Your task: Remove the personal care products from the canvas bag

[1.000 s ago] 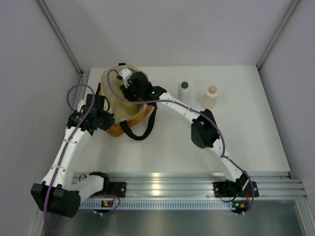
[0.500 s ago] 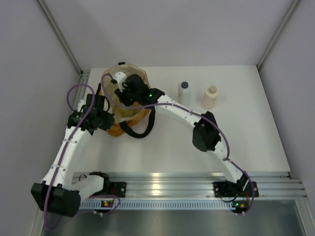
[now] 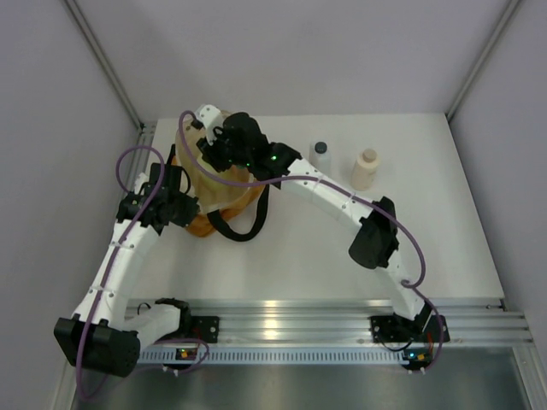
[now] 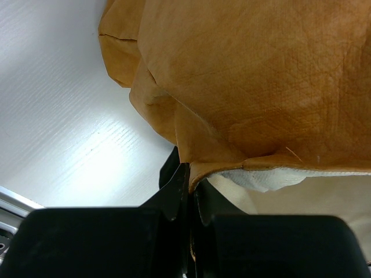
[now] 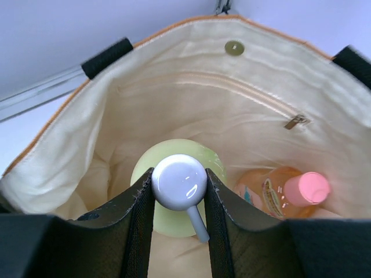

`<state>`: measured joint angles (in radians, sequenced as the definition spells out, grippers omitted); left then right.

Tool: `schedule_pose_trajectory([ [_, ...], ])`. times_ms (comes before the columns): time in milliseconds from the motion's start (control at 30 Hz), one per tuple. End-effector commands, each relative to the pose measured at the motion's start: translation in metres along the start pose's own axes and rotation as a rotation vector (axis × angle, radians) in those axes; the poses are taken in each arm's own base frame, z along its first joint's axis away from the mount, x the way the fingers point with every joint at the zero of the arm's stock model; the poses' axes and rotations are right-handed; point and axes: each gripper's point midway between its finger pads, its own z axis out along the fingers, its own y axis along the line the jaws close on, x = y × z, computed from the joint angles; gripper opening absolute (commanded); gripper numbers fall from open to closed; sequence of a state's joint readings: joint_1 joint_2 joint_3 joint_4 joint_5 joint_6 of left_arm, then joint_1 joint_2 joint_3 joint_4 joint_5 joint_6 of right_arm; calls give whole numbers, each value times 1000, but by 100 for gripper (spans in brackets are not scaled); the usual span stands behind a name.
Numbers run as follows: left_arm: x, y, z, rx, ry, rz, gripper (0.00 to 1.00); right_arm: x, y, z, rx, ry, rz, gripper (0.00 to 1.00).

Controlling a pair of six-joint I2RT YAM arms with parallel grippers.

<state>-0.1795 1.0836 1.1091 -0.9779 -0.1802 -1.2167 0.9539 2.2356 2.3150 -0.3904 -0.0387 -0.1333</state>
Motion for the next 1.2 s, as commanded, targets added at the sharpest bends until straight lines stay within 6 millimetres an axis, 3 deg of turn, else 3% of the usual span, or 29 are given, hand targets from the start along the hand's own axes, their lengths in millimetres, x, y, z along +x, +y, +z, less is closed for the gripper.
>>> schedule_pose_trajectory([
  [0, -3, -8, -3, 33, -12, -6, 0, -140, -5, -84, 43, -340, -36, 0],
  [300, 1, -8, 1, 23, 10, -12, 0, -177, -10, -147, 39, -404, -12, 0],
  [567, 1, -9, 0, 30, 11, -16, 0, -208, -26, -200, 51, -489, 19, 0],
  [700, 1, -9, 0, 29, 13, -19, 0, -213, -39, -219, 97, -502, 7, 0],
  [900, 1, -10, 1, 29, 13, -19, 0, -201, -73, -244, 198, -467, 5, 0],
  [1033, 1, -11, 2, 28, 11, -9, 0, -180, -105, -256, 267, -426, 34, 0],
  [1167, 1, -9, 3, 25, 11, -3, 0, -166, -133, -281, 354, -413, 63, 0],
])
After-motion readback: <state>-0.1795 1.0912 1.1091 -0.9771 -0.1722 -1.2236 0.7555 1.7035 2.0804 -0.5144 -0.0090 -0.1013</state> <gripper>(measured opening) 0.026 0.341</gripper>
